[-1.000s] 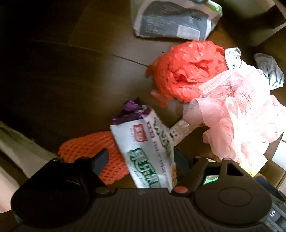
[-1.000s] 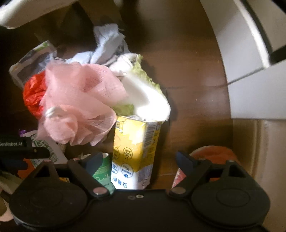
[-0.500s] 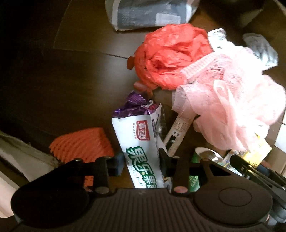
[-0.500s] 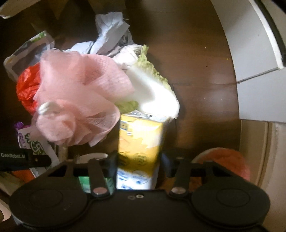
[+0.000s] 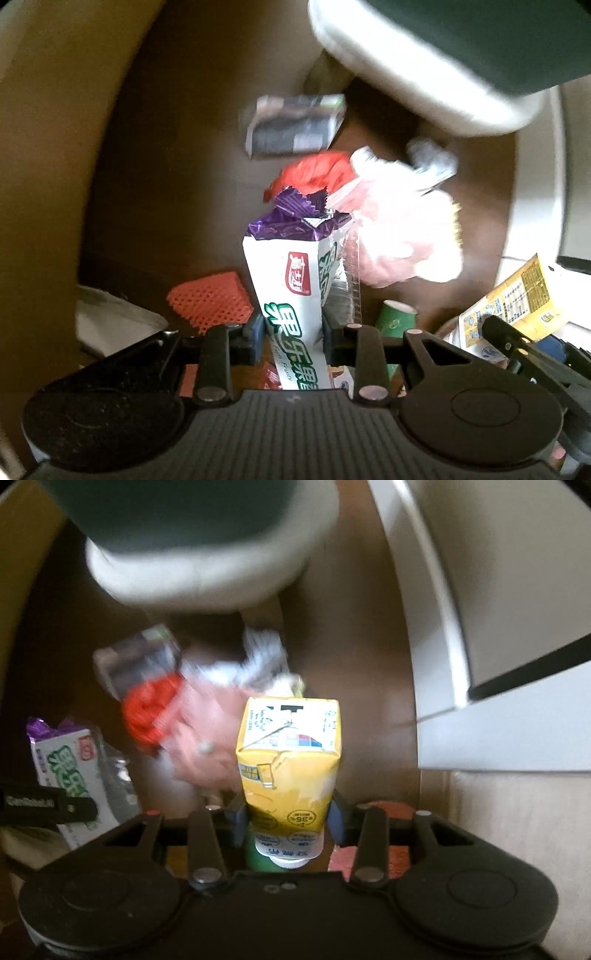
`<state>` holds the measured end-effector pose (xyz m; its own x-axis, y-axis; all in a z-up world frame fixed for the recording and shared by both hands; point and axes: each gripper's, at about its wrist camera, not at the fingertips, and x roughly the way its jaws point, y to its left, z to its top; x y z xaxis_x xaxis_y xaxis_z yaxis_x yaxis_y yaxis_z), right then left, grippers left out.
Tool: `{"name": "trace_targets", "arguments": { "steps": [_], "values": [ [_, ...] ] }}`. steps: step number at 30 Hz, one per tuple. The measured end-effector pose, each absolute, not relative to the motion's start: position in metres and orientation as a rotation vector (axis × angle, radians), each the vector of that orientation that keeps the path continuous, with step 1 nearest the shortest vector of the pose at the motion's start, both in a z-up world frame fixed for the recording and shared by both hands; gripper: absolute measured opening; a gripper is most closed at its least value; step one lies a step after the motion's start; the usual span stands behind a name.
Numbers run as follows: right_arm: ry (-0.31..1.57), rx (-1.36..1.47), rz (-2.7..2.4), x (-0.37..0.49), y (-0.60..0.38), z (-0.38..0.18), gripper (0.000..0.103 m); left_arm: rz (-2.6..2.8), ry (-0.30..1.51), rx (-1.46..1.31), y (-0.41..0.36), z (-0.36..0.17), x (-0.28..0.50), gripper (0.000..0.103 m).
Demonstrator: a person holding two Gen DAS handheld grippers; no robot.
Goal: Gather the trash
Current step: 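Lift both items and release them into the green wastebasket with both tools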
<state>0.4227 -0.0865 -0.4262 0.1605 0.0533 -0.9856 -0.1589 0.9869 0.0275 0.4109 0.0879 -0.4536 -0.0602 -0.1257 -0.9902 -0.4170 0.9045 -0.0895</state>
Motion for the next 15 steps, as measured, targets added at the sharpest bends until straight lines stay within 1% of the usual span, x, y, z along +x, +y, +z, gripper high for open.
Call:
{"name": "trace_targets", "arguments": {
  "steps": [9, 15],
  "values": [
    [1.130, -0.083, 0.223, 0.393, -0.098, -0.287, 0.042, 0.187, 1.359, -0.369, 0.097, -0.316, 0.398, 0.030],
    [0.991, -0.070, 0.250, 0.374, -0.102, -0.210, 0.042, 0.131, 1.185, -0.322, 0.095, -0.224, 0.387, 0.030]
  ]
}}
